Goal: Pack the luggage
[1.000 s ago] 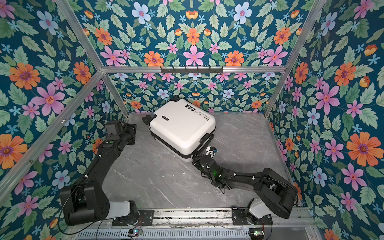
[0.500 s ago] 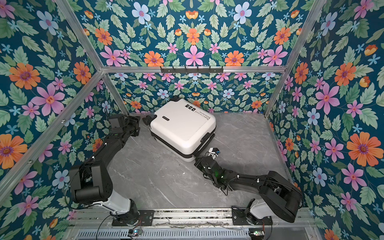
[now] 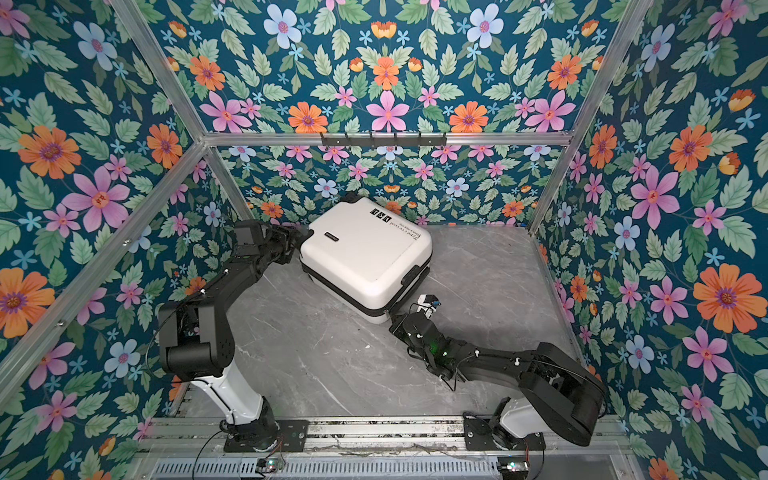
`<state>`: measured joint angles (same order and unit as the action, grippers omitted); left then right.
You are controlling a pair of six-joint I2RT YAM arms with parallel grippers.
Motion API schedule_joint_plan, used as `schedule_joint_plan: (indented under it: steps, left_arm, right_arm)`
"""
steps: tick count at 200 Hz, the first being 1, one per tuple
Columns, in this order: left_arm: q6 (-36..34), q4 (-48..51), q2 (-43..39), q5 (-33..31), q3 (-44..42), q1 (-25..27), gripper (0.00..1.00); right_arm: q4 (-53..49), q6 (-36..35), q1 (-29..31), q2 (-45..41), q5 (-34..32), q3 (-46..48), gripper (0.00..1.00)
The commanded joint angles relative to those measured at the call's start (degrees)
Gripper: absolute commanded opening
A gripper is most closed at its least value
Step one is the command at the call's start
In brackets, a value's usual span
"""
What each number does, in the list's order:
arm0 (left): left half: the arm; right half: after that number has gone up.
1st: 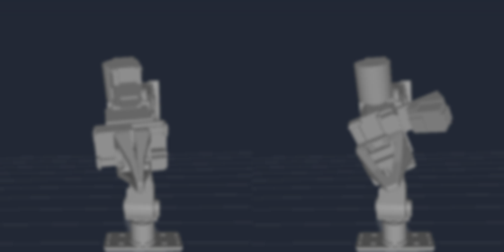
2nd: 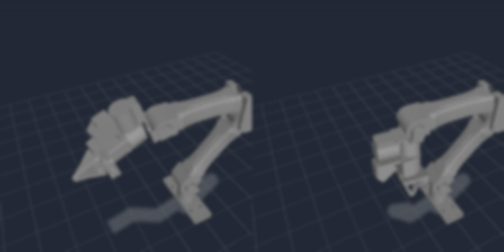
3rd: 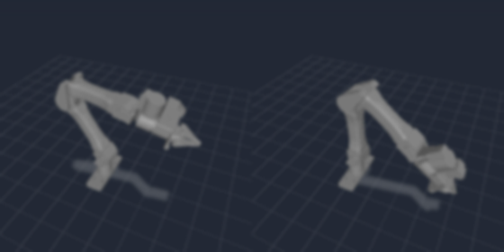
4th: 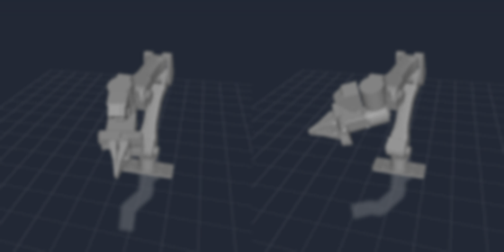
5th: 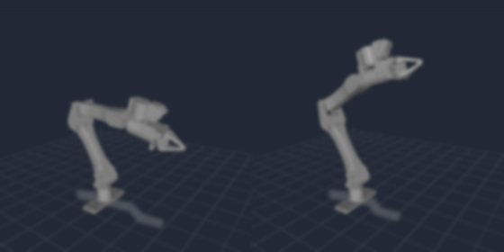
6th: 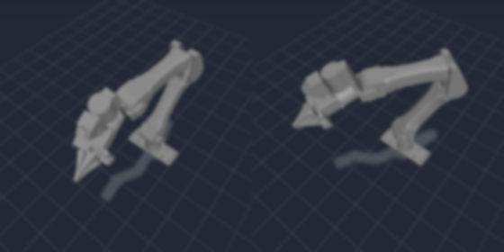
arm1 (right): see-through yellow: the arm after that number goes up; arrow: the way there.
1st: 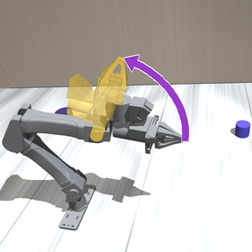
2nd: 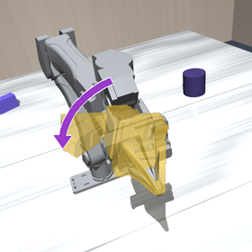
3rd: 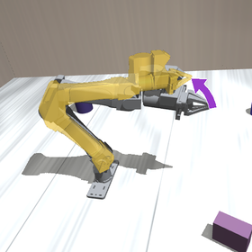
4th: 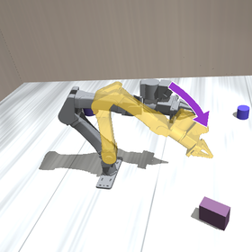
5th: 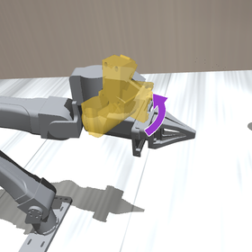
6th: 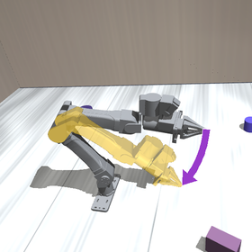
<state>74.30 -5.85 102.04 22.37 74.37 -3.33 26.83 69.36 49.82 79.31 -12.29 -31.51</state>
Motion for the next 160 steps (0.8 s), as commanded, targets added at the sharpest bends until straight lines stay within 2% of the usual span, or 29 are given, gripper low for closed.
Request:
schedule_joint_plan:
  steps: [1,9,16,31,43,47,58,66,72,85,99,112,131,160]
  left_arm:
    - [-2.6,0.1,0.6,1.1,1.5,0.2,0.74]
    - [-2.9,0.3,0.7,1.2,1.7,0.2,0.74]
    - [-2.9,0.5,0.7,1.2,1.7,0.2,0.74]
    - [-3.1,0.6,0.9,1.5,1.8,0.2,0.74]
    - [-3.2,0.9,0.9,1.7,1.7,0.2,0.74]
    - [-3.3,1.0,0.9,1.8,1.7,0.2,0.74]
    - [-3.4,1.3,0.8,1.9,1.6,0.2,0.74]
    - [-3.5,1.4,0.7,1.9,1.5,0.2,0.74]
    - [-3.6,1.5,0.7,2.0,1.4,0.2,0.74]
    - [-3.8,1.8,0.5,1.8,1.3,0.2,0.74]
    - [-3.9,2.0,0.3,1.7,1.1,0.2,0.74]
    - [-3.9,2.3,0.3,1.7,1.2,0.2,0.74]
    - [-4.0,2.6,0.2,1.6,1.3,0.2,0.74]
    - [-4.0,3.3,0.0,1.5,1.2,0.3,0.73]
  right_arm:
    - [-5.5,-8.5,-3.3,-0.5,7.4,-1.3,0.22]
    - [-10.6,-8.9,-5.3,-0.6,10.4,-2.6,0.34]
    - [-14.8,-9.0,-7.2,-0.6,12.9,-3.7,0.4]
    - [-17.1,-10.8,-11.1,-1.1,18.5,-3.6,0.43]
    - [-10.9,-15.3,-12.1,-2.6,20.7,-1.1,0.43]
    - [-7.5,-19.0,-12.0,-3.8,21.5,0.1,0.43]
    - [-0.2,-28.4,-9.0,-7.6,17.1,3.5,0.44]
    - [0.4,-35.0,-6.6,-10.2,11.6,4.3,0.54]
    - [-0.8,-37.9,-5.7,-11.5,9.6,4.1,0.57]
    - [-5.8,-38.4,-6.6,-12.3,8.7,2.6,0.57]
    - [-8.8,-40.0,-7.5,-12.2,11.3,1.6,0.55]
    - [-6.8,-42.5,-7.5,-12.0,13.6,2.4,0.51]
    - [-1.7,-45.1,-7.5,-11.4,15.8,4.7,0.51]
    - [-0.7,-48.5,-7.5,-7.5,20.8,2.9,0.5]
